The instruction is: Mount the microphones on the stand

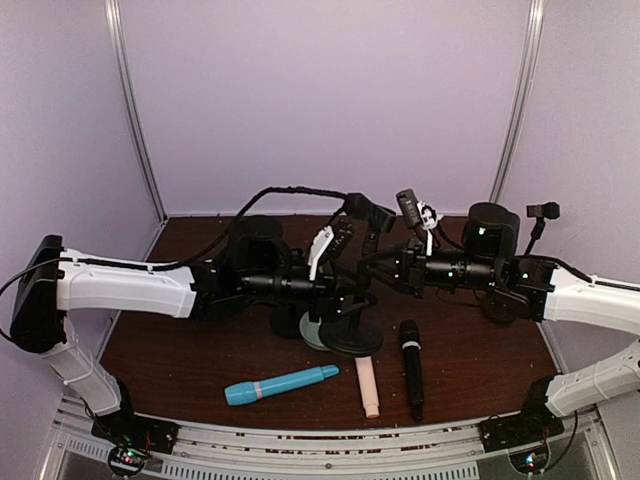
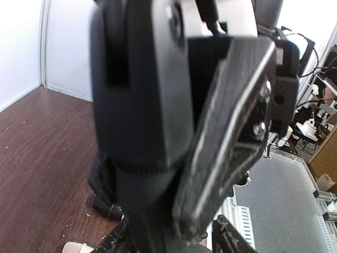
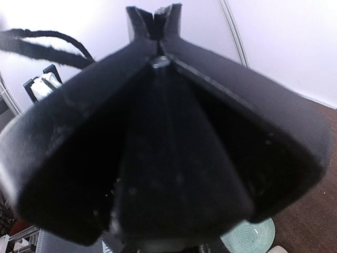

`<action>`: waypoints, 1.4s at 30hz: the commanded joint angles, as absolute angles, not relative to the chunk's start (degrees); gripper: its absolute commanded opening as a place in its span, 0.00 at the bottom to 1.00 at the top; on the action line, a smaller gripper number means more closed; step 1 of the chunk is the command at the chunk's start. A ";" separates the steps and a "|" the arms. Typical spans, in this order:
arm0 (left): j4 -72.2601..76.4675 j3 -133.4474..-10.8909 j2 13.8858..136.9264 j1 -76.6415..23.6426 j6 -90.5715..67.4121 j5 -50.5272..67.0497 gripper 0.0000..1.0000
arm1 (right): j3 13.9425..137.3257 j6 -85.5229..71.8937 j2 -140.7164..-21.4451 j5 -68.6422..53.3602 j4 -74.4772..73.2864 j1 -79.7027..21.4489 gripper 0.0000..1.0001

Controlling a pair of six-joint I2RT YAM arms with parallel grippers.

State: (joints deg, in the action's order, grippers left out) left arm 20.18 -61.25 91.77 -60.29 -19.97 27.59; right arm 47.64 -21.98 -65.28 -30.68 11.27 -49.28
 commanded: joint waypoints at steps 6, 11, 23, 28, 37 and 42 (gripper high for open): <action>27.95 -58.53 92.97 -60.03 -16.96 31.35 0.48 | 52.18 -21.71 -62.23 -32.69 15.20 -49.68 0.00; 30.01 -58.12 93.43 -60.06 -17.14 31.83 0.24 | 51.84 -21.80 -62.49 -32.89 15.44 -49.70 0.00; 34.99 -56.64 93.64 -58.63 -22.92 26.81 0.00 | 47.99 -24.07 -63.66 -32.35 17.25 -50.20 0.53; 37.13 -55.62 94.22 -57.13 -26.18 27.07 0.00 | 47.39 -25.32 -59.98 -32.44 14.07 -50.80 0.54; 38.61 -55.66 93.90 -56.87 -26.64 30.24 0.00 | 44.70 -21.41 -55.93 -23.94 5.75 -50.80 0.66; 39.71 -55.80 93.52 -56.85 -27.07 33.85 0.00 | 47.35 -19.48 -59.63 -21.11 5.71 -50.80 0.79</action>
State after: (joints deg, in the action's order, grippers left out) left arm 30.85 -55.18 94.35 -56.73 -26.15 30.06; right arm 45.54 -21.91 -57.08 -25.19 7.29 -50.65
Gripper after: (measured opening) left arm 0.156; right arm 0.770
